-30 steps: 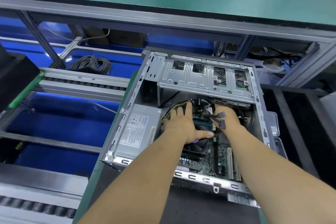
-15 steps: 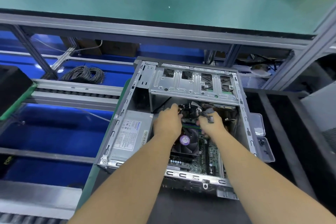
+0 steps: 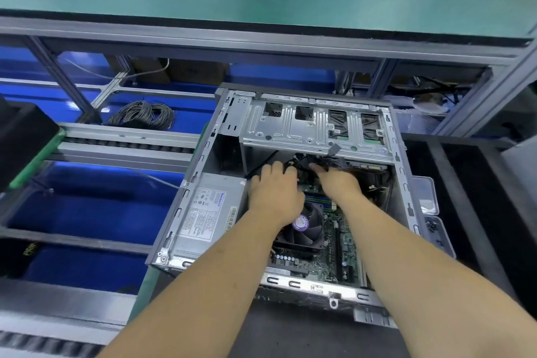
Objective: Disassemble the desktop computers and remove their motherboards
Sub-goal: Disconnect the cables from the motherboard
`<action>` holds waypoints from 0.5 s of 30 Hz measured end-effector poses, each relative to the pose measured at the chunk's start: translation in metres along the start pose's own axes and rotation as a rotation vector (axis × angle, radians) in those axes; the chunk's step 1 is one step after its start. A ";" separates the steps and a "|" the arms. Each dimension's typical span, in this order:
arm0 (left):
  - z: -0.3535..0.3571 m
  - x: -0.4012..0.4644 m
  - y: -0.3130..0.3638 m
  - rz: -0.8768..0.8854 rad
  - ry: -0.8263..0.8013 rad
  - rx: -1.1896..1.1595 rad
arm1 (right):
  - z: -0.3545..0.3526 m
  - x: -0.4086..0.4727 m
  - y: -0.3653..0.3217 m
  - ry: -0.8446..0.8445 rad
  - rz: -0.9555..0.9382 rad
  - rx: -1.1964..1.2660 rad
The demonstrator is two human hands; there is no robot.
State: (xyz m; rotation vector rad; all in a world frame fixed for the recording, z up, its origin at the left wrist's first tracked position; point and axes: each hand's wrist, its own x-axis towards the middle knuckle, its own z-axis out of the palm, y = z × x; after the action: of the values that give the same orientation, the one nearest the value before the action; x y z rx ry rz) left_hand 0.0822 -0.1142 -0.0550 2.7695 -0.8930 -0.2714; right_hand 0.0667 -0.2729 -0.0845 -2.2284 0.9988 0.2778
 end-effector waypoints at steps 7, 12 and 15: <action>0.007 -0.012 -0.004 -0.009 -0.500 0.013 | 0.005 0.009 0.008 -0.038 -0.018 -0.051; 0.007 -0.010 -0.004 -0.010 -0.494 -0.020 | 0.006 0.014 0.010 -0.015 0.066 0.180; 0.010 -0.011 -0.005 -0.013 -0.461 -0.020 | 0.009 0.009 0.013 -0.116 -0.058 0.043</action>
State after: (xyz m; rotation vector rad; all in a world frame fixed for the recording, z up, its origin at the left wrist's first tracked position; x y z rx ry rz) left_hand 0.0735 -0.1049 -0.0646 2.7377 -0.9579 -0.9432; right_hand 0.0640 -0.2783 -0.1009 -2.1722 0.8694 0.3526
